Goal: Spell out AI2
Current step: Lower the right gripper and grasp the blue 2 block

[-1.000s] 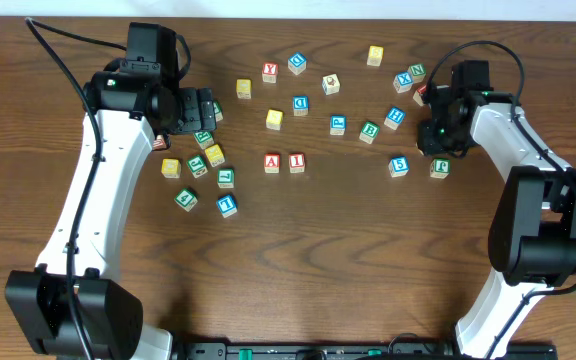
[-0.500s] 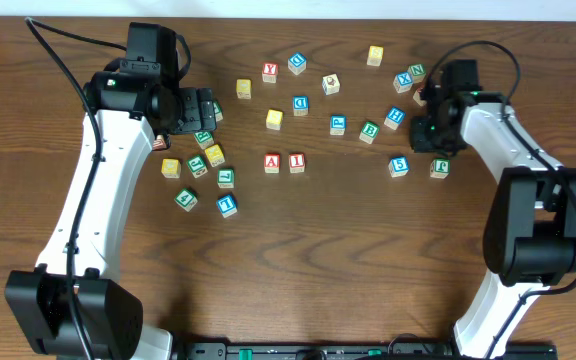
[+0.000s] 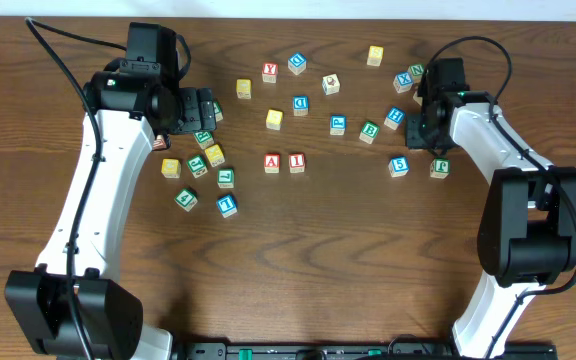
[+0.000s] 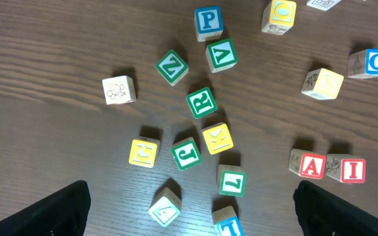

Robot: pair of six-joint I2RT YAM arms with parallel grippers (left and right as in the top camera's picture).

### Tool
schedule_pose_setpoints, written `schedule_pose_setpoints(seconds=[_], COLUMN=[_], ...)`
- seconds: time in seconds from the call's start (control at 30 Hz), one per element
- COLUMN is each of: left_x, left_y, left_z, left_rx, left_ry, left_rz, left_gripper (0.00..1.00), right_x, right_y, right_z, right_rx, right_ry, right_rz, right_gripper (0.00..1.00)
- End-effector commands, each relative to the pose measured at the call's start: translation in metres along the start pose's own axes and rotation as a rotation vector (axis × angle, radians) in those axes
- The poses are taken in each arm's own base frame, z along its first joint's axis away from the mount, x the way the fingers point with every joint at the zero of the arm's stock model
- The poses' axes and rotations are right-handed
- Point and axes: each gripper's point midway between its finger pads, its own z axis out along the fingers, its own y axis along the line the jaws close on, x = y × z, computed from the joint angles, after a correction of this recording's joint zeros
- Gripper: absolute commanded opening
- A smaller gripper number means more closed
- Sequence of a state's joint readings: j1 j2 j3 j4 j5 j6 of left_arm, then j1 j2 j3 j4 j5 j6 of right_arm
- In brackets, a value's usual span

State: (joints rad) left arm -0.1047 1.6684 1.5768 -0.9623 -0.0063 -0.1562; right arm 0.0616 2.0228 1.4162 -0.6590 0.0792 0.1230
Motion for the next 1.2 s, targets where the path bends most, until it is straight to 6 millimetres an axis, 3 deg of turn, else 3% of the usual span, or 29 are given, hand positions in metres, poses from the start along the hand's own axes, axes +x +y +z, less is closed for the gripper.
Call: schedule_pose_setpoints(seconds=[0.0,0.23,0.73,1.0,1.17], left_x=[-0.008,-0.008,-0.008,-0.008,-0.008], left_y=[0.003,0.003,0.003,0.003,0.003], left_z=[-0.009,-0.009,-0.009,-0.009,-0.009], left_rx=[-0.009,-0.009,-0.009,-0.009,-0.009], left_ry=[-0.031,-0.031,-0.031,-0.031,-0.031], left_rz=[0.0,0.0,0.0,-0.001,0.0], left_gripper=[0.98,0.98,0.98,0.98,0.98], right_x=[0.007,0.007,0.019,0.018,0.015], right_y=[0.002,0.013,0.006,0.006,0.007], right_z=[0.01,0.01,0.02,0.02,0.02], right_rx=[0.023,0.015,0.048,0.048,0.045], right_ry=[0.021,0.014,0.02,0.016,0.005], right_rz=[0.07,0.056,0.142,0.157,0.158], right_gripper=[0.39,0.4,0.38,0.29,0.28])
